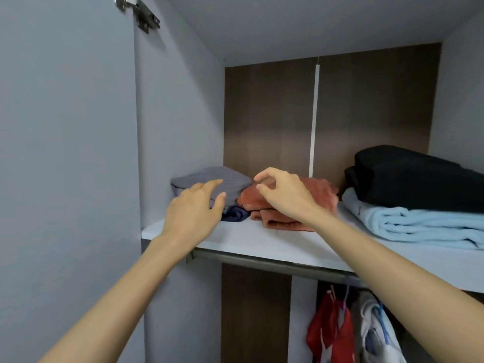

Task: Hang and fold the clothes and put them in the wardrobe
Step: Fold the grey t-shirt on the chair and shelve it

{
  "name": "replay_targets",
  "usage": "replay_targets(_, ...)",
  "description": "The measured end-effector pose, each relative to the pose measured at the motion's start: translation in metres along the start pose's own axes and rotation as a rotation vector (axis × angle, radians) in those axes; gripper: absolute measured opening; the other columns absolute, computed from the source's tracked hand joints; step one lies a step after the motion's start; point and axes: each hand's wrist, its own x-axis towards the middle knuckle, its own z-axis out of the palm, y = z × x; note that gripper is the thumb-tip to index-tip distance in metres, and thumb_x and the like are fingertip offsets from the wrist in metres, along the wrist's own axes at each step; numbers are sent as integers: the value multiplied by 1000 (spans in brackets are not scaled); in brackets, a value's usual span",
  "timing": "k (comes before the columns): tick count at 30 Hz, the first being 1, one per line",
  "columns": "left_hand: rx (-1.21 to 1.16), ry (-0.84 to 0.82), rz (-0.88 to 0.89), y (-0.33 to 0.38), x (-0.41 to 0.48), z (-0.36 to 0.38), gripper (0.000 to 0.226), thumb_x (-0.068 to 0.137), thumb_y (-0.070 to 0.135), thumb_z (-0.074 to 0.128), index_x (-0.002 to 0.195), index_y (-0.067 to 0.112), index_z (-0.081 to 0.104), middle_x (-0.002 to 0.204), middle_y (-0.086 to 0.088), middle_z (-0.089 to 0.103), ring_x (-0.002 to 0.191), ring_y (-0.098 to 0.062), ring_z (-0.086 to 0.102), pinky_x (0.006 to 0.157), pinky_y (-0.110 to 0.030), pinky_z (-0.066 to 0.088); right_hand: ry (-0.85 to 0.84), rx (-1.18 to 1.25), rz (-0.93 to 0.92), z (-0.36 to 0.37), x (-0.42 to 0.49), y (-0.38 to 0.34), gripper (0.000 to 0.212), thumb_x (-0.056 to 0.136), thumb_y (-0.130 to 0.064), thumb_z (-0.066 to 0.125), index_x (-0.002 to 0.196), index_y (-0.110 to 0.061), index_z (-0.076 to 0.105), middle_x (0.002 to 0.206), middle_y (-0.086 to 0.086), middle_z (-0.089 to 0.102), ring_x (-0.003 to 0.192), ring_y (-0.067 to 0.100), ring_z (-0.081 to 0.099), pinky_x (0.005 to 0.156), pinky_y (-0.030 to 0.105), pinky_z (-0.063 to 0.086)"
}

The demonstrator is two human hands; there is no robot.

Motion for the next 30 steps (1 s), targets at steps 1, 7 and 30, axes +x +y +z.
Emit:
replay_targets(1, -16, -6, 15, 5, -8, -2, 44, 99, 38, 39, 141, 27, 43, 136, -1, 53, 123, -23, 49, 94, -39, 45, 9, -1, 10, -5, -12, 1, 19, 90, -32, 52, 105, -39, 61, 99, -16, 69, 87, -2, 61, 78, 29, 49)
replay_targets(7, -102, -2, 94, 28, -49, -24, 40, 98, 38, 42, 136, 29, 48, 134, 0, 54, 117, -22, 52, 92, -38, 45, 44, 3, 77, -36, -77, -11, 18, 93, -29, 54, 109, -32, 63, 93, -27, 64, 75, -13, 58, 55, 4, 37)
replay_targets(30, -671, -510, 633, 148, -350, -115, 40, 97, 36, 43, 136, 29, 49, 122, 2, 60, 110, -21, 57, 83, -34, 46, 251, -239, 820, -143, -548, -161, 19, 95, -31, 53, 110, -31, 63, 93, -19, 60, 67, -2, 56, 66, 23, 44)
